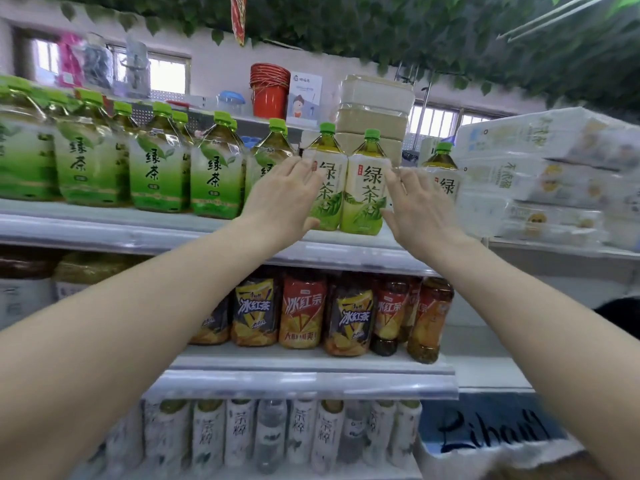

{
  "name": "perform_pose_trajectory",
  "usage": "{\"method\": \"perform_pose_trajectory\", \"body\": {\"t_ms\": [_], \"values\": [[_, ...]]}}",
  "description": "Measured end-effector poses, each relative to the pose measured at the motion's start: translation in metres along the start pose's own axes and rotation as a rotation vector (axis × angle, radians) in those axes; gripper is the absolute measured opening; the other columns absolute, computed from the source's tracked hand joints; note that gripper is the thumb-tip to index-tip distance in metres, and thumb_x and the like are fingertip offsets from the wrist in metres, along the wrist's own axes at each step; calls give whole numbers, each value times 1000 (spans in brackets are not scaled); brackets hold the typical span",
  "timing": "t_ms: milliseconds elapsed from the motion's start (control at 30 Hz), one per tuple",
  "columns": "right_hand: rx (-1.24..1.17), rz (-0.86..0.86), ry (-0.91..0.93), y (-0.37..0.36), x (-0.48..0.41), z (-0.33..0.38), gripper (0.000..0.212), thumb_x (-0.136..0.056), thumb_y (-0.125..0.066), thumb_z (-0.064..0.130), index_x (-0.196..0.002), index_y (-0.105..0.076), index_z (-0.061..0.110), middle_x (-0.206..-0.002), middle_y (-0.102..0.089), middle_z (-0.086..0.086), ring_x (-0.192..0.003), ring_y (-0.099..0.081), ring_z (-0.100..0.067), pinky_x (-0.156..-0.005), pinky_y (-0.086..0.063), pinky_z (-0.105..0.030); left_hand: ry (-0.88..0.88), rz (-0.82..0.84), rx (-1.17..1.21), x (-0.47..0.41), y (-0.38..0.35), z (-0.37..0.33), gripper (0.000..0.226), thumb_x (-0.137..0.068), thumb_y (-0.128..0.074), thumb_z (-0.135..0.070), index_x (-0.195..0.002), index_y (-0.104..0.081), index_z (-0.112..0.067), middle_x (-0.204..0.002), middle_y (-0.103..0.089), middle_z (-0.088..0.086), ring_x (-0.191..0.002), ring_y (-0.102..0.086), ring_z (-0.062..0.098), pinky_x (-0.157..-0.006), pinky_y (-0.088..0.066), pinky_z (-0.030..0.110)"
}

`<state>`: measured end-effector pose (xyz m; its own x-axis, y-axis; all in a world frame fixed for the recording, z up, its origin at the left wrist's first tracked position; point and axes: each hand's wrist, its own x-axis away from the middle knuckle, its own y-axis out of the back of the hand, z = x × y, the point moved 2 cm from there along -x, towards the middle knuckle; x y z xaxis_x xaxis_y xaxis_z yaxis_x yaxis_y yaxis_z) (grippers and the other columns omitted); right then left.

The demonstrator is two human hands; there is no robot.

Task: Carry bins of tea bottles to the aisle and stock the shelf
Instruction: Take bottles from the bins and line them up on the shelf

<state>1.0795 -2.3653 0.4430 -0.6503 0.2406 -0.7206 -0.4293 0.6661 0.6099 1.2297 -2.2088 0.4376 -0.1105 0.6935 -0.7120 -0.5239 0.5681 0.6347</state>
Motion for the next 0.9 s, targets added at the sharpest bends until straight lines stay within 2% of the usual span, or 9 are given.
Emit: {"method": "perform_pose_trajectory", "body": {"t_ms": [167, 367, 533, 633, 733, 800, 900], "values": [[-2, 44, 30, 8, 69, 37, 64, -96, -56, 33, -148, -34, 2, -143, -43, -24, -136, -37, -42, -111, -35, -52, -3, -24, 120, 65, 0, -17, 82, -87, -70, -45, -150, -34, -7, -150, -40, 16, -142, -32, 33, -118, -25, 40], [-64, 133, 80, -25, 185, 90, 61, -93, -60, 32, -142, -41, 1, -135, -50, -24, -128, -45, -43, -105, -39, -51, -10, 8, 256, 176, -40, -49, 74, -84, -72, -40, -142, -46, -2, -139, -50, 20, -131, -44, 38, -114, -33, 44], [-119, 302, 88, -74, 296, 129, 56, -92, -58, 27, -140, -43, 2, -131, -52, -24, -123, -48, -43, -96, -42, -52, 14, 203, 390, 274, -109, -78, 67, -87, -66, -43, -137, -49, -2, -135, -52, 22, -125, -48, 42, -103, -41, 51], [-199, 424, 64, -113, 366, 152, 59, -94, -55, 32, -143, -40, 2, -132, -52, -24, -124, -48, -43, -99, -42, -52, 32, 337, 446, 338, -154, -101, 67, -87, -67, -41, -139, -48, -3, -137, -51, 21, -127, -45, 41, -105, -40, 51], [-292, 539, 26, -155, 438, 176, 62, -95, -56, 32, -146, -38, 1, -132, -54, -23, -123, -50, -41, -100, -44, -49, 43, 446, 485, 403, -197, -132, 65, -82, -75, -36, -133, -55, -2, -131, -56, 22, -121, -52, 42, -101, -38, 46], [-368, 600, -4, -183, 485, 190, 61, -93, -59, 28, -144, -42, 0, -125, -59, -22, -114, -56, -40, -95, -47, -49, 40, 518, 503, 444, -226, -155, 63, -77, -78, -36, -127, -60, -4, -125, -60, 20, -114, -57, 40, -97, -37, 42], [-446, 696, -52, -226, 560, 209, 58, -89, -65, 21, -140, -48, -1, -114, -62, -21, -100, -59, -40, -85, -51, -48, 42, 669, 556, 507, -273, -196, 63, -71, -83, -38, -122, -62, -7, -123, -62, 17, -112, -58, 39, -93, -47, 45]]}}
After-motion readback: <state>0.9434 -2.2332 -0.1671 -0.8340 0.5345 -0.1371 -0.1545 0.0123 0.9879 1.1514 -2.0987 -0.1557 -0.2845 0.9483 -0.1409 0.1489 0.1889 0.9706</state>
